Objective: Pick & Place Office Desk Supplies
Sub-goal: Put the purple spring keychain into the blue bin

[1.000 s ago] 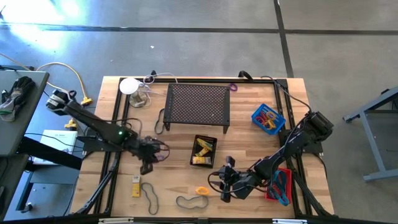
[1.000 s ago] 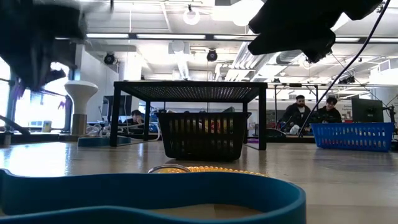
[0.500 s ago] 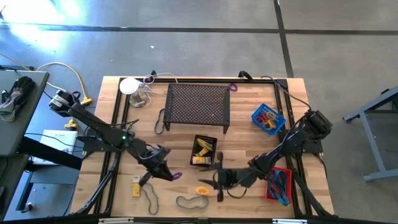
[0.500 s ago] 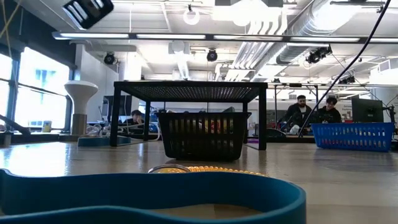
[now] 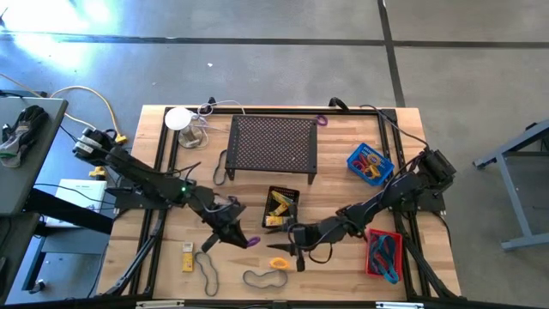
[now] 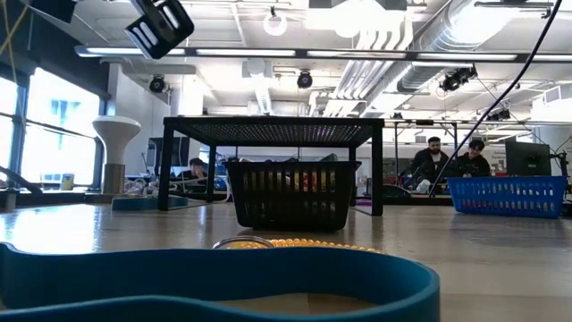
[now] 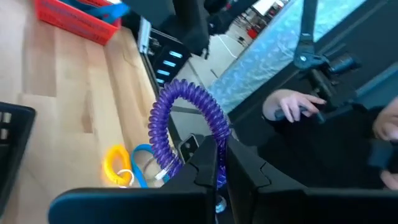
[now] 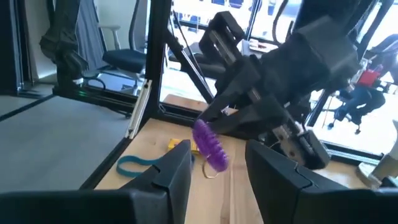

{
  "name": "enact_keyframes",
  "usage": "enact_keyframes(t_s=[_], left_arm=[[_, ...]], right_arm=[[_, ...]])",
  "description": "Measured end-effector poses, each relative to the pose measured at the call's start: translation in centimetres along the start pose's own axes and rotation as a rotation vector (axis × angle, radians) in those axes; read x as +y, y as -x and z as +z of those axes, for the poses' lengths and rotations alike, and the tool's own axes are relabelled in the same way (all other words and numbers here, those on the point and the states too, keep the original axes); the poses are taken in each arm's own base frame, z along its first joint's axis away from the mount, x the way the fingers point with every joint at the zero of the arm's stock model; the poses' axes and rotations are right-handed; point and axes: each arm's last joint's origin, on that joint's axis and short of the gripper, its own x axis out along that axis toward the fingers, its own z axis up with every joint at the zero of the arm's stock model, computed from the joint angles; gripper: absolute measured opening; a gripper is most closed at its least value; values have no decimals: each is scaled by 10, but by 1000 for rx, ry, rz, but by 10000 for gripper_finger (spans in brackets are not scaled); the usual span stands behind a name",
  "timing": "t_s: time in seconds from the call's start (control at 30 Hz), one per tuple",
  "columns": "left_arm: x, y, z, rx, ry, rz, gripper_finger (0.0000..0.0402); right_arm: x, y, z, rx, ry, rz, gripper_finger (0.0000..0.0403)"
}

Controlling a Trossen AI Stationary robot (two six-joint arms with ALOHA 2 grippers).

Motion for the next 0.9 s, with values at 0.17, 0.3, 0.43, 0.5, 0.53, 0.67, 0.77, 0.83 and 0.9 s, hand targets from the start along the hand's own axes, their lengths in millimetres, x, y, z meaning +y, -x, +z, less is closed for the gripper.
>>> enact_keyframes(t_s=[0.17,0.3,0.43,0.5,0.53,0.67,0.77,0.83,0.9], left_arm=[[2,1,1,11,1,-20,9],[2,1,1,10,-34,-20,9],[3,1,2,9,-40,-18,9],[3,1,2,8,-41,-17,9],[3,1,2,8,-45,-15,9],[3,1,1,15,-52,-12,9],[5,1,1,25,-54,-4,9],[6,2,1,29,-64,-2,9],[8,3,1,37,-63,-3,9]], right_arm=[[-2,-1,0,0,36,1,171],[1,-5,-8,0,106,39,204],[2,-11,-19,-2,191,68,223],[-2,-16,-25,7,197,30,223],[-4,-17,-27,9,197,15,223],[-14,-21,-27,-14,186,-9,220],[-18,-23,-29,-7,182,45,221],[-22,-24,-30,-16,178,104,221],[-24,-25,-30,-28,176,151,221]])
